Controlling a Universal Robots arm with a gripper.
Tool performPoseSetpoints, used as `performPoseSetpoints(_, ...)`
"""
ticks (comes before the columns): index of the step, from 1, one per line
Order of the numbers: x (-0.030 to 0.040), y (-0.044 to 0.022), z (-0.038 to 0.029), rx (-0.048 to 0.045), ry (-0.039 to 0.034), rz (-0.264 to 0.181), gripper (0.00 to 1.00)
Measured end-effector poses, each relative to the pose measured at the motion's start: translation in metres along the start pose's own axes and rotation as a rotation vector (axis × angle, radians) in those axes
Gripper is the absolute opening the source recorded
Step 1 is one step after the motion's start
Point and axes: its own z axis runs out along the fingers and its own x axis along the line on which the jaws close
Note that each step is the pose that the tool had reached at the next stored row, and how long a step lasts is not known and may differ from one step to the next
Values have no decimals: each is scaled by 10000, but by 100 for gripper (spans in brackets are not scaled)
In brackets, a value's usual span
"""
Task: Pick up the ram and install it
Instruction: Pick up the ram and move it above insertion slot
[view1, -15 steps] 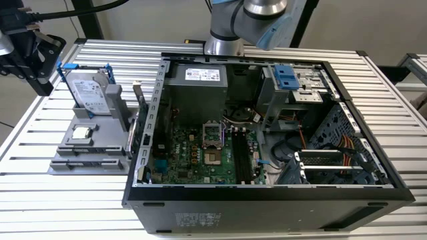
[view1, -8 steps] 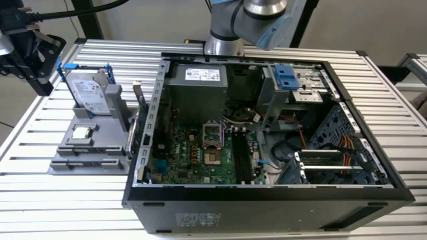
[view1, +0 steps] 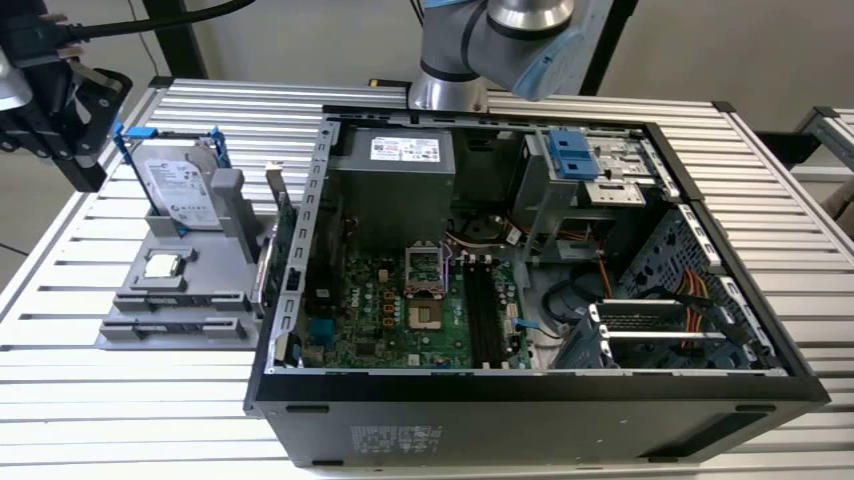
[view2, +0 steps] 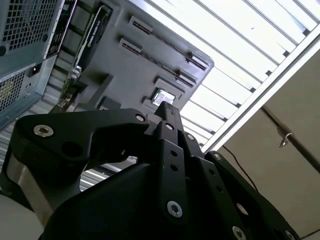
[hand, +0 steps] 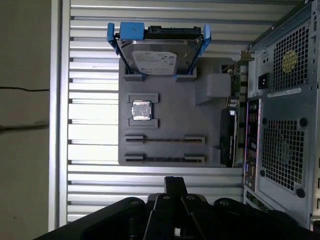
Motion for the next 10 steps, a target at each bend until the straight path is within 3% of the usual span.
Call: performPoseSetpoints(10, 0, 0, 0, -13, 50, -1032, 0)
